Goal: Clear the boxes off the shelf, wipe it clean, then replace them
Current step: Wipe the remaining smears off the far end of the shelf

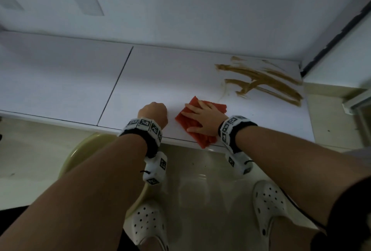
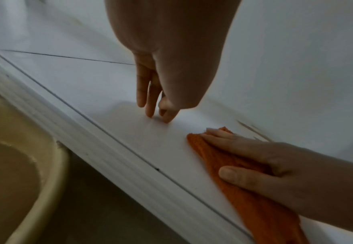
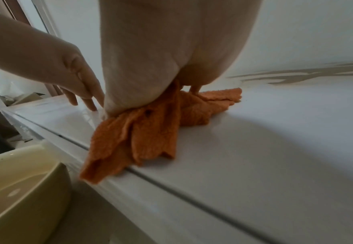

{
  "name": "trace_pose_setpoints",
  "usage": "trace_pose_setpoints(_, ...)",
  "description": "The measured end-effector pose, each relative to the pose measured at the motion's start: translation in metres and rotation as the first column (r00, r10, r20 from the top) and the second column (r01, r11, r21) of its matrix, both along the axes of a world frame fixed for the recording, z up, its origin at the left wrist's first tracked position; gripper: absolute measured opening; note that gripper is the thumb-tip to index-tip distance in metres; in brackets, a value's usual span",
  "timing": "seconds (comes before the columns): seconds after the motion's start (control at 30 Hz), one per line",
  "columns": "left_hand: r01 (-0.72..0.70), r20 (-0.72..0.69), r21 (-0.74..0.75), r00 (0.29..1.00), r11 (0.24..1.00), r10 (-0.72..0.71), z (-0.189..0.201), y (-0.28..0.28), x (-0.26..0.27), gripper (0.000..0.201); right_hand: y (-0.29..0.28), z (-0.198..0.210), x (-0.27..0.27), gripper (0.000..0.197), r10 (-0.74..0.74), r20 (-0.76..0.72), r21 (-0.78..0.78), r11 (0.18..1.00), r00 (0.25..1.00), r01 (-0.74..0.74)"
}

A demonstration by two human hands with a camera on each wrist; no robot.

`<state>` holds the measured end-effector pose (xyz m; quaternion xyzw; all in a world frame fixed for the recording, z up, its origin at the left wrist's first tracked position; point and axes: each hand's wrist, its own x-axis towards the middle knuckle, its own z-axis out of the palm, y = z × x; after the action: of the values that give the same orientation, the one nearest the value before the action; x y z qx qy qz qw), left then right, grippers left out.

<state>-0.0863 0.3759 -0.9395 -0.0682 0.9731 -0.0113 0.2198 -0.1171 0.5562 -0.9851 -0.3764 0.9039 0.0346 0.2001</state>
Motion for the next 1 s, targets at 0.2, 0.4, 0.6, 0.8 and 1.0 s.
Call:
trace_pose_setpoints(0.2, -0.061, -0.003, -0.024, 0.998, 0.998, 0.061, 0.01, 0.014, -0.009, 0.014, 0.001, -0.006, -0.023, 0.055, -0.107, -0.041, -0.005, 0.994, 0.993, 0.106)
trace_pose_setpoints(0.4, -0.096, 0.004, -0.009, 0.995, 0.995, 0.096, 0.012, 0.025, -0.011, 0.03, 0.065, -0.001, -0.038, 0.069, -0.433, 0.063, 0.045, 0.901, 0.899, 0.431)
trace_pose_setpoints(0.6, -0.168, 0.009, 0.045, 0.986, 0.985, 0.168, 0.018, 0.026, -0.013, 0.03, 0.057, -0.008, -0.005, 0.074, -0.338, 0.036, 0.049, 0.941, 0.94, 0.336)
trace_pose_setpoints(0.8, -0.153, 0.011, 0.018, 0.988, 0.988, 0.153, 0.013, 0.029, -0.012, 0.028, 0.007, -0.013, -0.01, 0.061, -0.152, 0.019, 0.044, 0.988, 0.988, 0.151)
trace_pose_setpoints(1.0, -0.088, 0.033, -0.008, 0.995, 0.996, 0.089, 0.013, 0.025, -0.011, 0.013, 0.004, -0.01, -0.035, 0.058, -0.218, 0.008, 0.022, 0.976, 0.976, 0.218)
